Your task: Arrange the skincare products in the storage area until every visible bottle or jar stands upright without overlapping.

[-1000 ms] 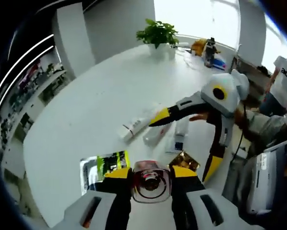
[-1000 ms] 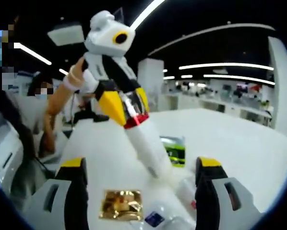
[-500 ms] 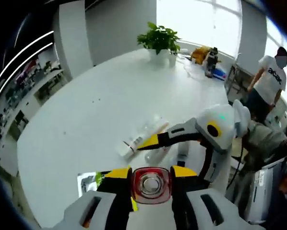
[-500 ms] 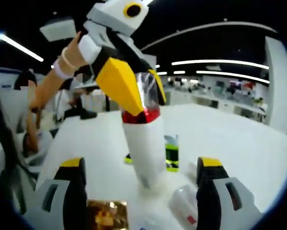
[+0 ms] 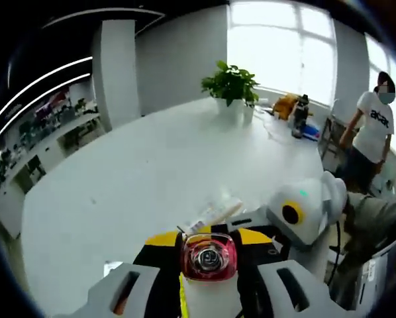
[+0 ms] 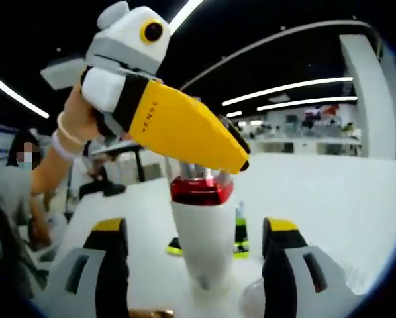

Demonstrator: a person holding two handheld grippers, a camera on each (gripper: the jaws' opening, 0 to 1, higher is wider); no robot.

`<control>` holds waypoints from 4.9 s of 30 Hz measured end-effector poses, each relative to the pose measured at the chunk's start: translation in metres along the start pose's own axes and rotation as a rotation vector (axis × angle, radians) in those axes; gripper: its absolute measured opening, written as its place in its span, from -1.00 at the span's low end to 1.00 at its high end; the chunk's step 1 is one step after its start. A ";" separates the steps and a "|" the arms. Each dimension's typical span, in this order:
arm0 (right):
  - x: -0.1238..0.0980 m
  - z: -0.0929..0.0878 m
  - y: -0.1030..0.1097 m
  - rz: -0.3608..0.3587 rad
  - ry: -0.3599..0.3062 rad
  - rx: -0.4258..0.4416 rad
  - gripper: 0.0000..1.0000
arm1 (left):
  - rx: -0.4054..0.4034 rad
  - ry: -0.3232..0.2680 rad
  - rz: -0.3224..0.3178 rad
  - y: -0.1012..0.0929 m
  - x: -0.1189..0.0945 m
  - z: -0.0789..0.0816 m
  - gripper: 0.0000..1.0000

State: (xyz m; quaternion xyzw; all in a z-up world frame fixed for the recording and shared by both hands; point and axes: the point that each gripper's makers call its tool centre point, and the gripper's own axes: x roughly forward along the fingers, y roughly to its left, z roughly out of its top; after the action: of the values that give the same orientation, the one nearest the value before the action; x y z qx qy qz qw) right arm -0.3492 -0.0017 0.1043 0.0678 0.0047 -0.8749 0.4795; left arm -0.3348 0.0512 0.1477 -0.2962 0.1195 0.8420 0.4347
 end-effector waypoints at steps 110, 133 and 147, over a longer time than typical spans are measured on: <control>-0.054 0.018 -0.188 -0.443 0.005 -0.008 -0.41 | -0.196 -0.633 0.225 0.106 -0.026 -0.048 0.71; -0.056 -0.003 -0.210 -0.509 0.101 0.014 -0.41 | -0.177 -0.631 0.223 0.102 -0.025 -0.046 0.71; -0.063 -0.007 -0.207 -0.533 0.133 0.008 -0.40 | -0.158 -0.626 0.222 0.100 -0.024 -0.046 0.71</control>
State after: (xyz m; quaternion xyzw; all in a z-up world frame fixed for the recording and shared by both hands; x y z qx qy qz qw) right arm -0.4890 0.1638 0.0934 0.1234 0.0502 -0.9638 0.2308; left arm -0.3860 -0.0447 0.1200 -0.0412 -0.0539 0.9410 0.3315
